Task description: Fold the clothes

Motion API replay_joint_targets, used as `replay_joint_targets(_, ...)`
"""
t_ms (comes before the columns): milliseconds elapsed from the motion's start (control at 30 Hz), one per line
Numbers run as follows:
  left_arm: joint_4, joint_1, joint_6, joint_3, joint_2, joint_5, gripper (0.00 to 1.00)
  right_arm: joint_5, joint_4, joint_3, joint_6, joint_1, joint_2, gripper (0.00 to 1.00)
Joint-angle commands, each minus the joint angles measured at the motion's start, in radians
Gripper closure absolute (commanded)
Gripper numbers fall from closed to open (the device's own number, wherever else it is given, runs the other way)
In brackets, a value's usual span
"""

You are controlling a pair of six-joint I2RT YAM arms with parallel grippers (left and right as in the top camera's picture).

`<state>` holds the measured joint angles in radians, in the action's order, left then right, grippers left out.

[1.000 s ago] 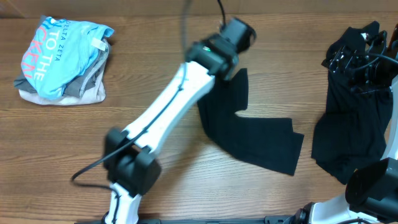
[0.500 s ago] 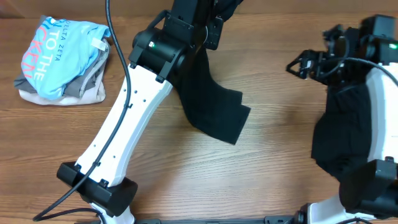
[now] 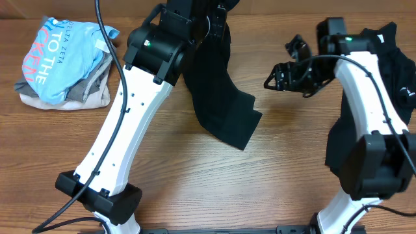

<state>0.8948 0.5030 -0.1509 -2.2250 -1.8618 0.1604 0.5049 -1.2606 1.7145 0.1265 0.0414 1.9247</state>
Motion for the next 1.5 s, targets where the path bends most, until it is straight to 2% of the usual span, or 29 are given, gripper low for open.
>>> replay_joint_targets(0,0.000,-0.007,-0.011,-0.031,0.014,0.003,0.96,-0.124,0.054,0.002,-0.170,0.079,0.043,0.22)
replay_joint_targets(100,0.028,-0.007,-0.014,-0.031,0.014,0.003,0.96,-0.314,0.136,-0.023,-0.357,0.160,0.082,0.22)
replay_joint_targets(200,0.051,-0.007,-0.014,-0.031,0.014,0.003,0.96,-0.405,0.203,-0.085,-0.453,0.211,0.096,0.24)
replay_joint_targets(467,0.075,-0.007,-0.015,-0.031,0.014,0.003,0.96,-0.433,0.425,-0.254,-0.512,0.235,0.098,0.28)
replay_joint_targets(767,0.081,-0.007,-0.015,-0.031,0.014,0.003,0.96,-0.425,0.637,-0.344,-0.525,0.262,0.098,0.34)
replay_joint_targets(800,0.081,-0.007,-0.014,-0.031,0.014,0.003,0.96,-0.426,0.653,-0.351,-0.528,0.267,0.098,0.35)
replay_joint_targets(900,0.081,-0.007,-0.014,-0.031,0.014,0.003,0.96,-0.426,0.694,-0.369,-0.581,0.277,0.103,0.47)
replay_joint_targets(1167,0.081,-0.007,-0.014,-0.031,0.014,0.003,0.96,-0.433,0.712,-0.369,-0.652,0.279,0.140,0.52)
replay_joint_targets(1233,0.082,-0.007,-0.014,-0.031,0.014,0.003,0.96,-0.438,0.710,-0.369,-0.663,0.279,0.142,0.56)
replay_joint_targets(1300,0.086,-0.007,-0.014,-0.031,0.014,0.003,0.96,-0.441,0.709,-0.369,-0.676,0.279,0.144,0.65)
replay_joint_targets(1333,0.089,-0.007,-0.014,-0.031,0.014,0.003,0.96,-0.441,0.707,-0.369,-0.678,0.279,0.144,0.71)
replay_joint_targets(1400,0.092,-0.007,-0.014,-0.031,0.014,0.003,0.96,-0.445,0.707,-0.369,-0.678,0.277,0.144,0.92)
replay_joint_targets(1433,0.092,-0.007,-0.014,-0.031,0.014,0.003,0.96,-0.444,0.707,-0.367,-0.678,0.274,0.144,0.96)
replay_joint_targets(1467,0.090,-0.007,-0.014,-0.031,0.014,0.003,0.96,-0.440,0.689,-0.352,-0.677,0.264,0.144,0.96)
